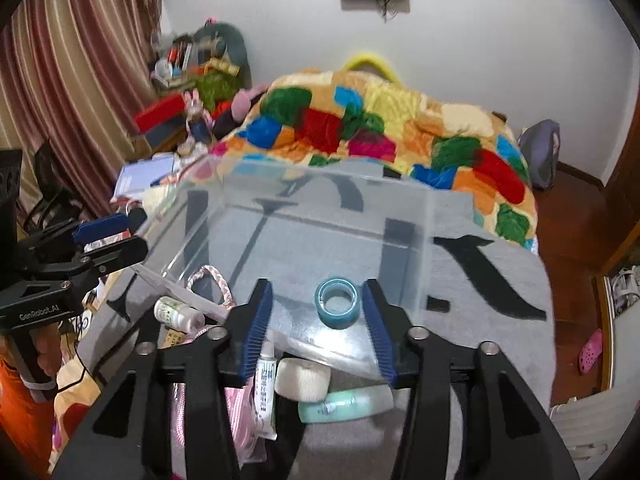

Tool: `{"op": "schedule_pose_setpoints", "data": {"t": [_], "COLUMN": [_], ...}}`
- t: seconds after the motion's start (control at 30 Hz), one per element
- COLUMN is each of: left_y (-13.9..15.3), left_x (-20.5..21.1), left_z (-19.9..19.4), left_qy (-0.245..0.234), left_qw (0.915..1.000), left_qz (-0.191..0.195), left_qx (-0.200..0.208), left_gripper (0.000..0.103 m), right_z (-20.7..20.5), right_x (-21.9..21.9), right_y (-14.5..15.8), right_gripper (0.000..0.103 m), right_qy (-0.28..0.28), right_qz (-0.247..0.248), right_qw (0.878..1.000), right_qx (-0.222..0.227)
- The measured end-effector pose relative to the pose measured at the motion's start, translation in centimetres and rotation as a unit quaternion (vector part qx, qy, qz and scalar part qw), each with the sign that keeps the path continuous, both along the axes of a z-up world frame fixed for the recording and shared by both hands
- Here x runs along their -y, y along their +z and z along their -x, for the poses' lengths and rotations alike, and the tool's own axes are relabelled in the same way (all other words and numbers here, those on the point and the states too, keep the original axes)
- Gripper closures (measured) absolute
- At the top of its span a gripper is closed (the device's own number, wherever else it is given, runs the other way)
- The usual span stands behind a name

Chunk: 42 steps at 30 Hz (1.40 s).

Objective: Organize objects
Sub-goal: 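Carry the bracelet into the box with the left tool while the right tool drops the teal tape in, then grasp the white pill bottle with the left tool while the right tool grasps the white tape roll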

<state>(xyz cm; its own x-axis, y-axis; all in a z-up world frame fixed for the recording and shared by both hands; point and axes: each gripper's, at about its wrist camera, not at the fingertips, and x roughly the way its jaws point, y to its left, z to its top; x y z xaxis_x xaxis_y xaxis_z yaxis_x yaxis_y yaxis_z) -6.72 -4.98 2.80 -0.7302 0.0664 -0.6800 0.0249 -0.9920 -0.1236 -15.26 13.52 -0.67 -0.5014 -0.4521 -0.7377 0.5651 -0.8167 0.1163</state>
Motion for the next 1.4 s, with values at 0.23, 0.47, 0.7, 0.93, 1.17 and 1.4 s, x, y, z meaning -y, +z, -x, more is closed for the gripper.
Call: {"op": "schedule_pose_setpoints", "data": {"t": [0.23, 0.47, 0.7, 0.93, 1.17, 1.4], "left_y": [-2.4, -6.0, -7.2, -8.9, -8.4, -6.6], "left_x": [0.3, -0.1, -0.5, -1.0, -1.1, -0.7], "left_z": [-2.0, -2.6, -0.6, 0.1, -0.9, -2.8], "left_qy": [0.012, 0.008, -0.003, -0.015, -0.012, -0.004], "left_qw": [0.9997, 0.9980, 0.9978, 0.9955, 0.9968, 0.9981], "left_qz": [0.000, -0.001, -0.017, -0.050, -0.046, -0.045], "left_qx": [0.021, 0.063, 0.064, 0.079, 0.064, 0.042], "left_gripper": [0.031, 0.031, 0.032, 0.044, 0.049, 0.049], "right_z": [-2.6, -3.5, -3.2, -2.6, -2.9, -3.8], "right_x": [-1.7, -2.3, -1.3, -0.9, -0.8, -1.7], "right_y": [-0.7, -4.3, -6.6, -7.8, -7.9, -6.5], "right_gripper": [0.053, 0.053, 0.053, 0.053, 0.067, 0.067], "right_qy": [-0.022, -0.037, -0.036, -0.034, -0.024, -0.027], "right_qz": [0.020, 0.034, 0.023, 0.030, 0.044, 0.056], "right_qw": [0.999, 0.998, 0.998, 0.997, 0.996, 0.996], "right_qx": [-0.013, 0.031, 0.049, 0.069, 0.075, 0.057]}}
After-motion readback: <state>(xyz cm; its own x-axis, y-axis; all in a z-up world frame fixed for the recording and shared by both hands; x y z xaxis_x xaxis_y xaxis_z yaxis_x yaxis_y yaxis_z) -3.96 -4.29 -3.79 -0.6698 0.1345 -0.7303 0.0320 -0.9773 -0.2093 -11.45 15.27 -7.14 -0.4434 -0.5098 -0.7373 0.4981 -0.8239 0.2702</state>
